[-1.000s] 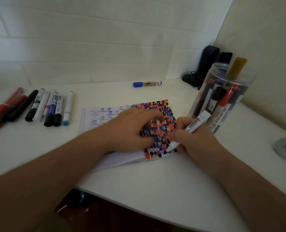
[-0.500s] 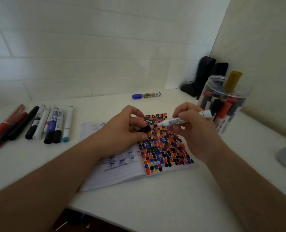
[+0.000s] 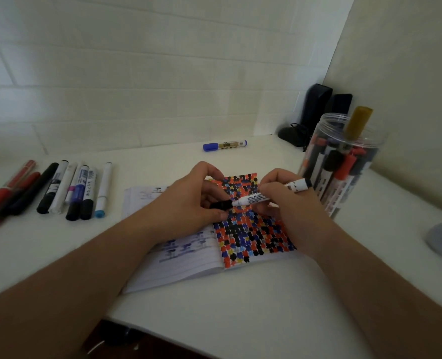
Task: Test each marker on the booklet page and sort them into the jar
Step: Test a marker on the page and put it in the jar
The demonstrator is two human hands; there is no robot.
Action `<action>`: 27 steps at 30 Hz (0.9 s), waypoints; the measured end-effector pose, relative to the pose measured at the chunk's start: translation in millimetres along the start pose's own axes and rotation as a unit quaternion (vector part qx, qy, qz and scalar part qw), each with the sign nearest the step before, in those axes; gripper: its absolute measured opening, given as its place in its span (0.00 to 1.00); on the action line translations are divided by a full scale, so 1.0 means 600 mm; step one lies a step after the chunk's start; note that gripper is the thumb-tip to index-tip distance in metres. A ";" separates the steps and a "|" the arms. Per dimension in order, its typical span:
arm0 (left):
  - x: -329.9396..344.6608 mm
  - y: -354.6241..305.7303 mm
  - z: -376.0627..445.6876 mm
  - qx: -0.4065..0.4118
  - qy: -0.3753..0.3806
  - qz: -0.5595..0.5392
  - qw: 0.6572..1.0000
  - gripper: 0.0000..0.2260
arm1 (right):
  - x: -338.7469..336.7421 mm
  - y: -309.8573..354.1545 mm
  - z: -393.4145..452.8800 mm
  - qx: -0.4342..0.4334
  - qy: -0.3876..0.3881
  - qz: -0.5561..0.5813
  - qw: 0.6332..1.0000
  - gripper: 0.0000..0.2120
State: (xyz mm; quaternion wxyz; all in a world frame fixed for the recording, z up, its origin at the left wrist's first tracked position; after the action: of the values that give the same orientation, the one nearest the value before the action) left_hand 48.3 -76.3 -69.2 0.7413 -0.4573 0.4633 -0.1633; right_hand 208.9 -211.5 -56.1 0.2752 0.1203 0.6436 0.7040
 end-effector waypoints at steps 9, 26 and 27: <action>0.008 -0.009 -0.007 0.027 -0.012 0.033 0.999 0.26 | 0.006 0.002 -0.007 -0.038 0.011 -0.070 0.997 0.07; 0.006 -0.006 -0.012 0.039 -0.033 -0.038 0.998 0.35 | 0.016 0.008 -0.015 -0.060 0.054 -0.053 0.995 0.06; 0.006 -0.007 -0.013 0.039 -0.036 -0.046 0.998 0.35 | 0.016 0.008 -0.017 -0.060 0.051 -0.055 0.995 0.07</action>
State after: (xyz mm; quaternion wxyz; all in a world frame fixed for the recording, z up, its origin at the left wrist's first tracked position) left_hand 44.4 -84.7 -69.1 0.7664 -0.4546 0.4082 -0.1982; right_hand 194.5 -214.8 -55.0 0.2867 0.0319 0.6188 0.7307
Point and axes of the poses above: each hand's wrist, its own z-axis towards the middle knuckle, its own x-axis out of the palm, y = z × x, the point moved 2 cm from there along z, towards the middle knuckle, and after that the axes turned 1 degree about x, right-handed, at the moved point
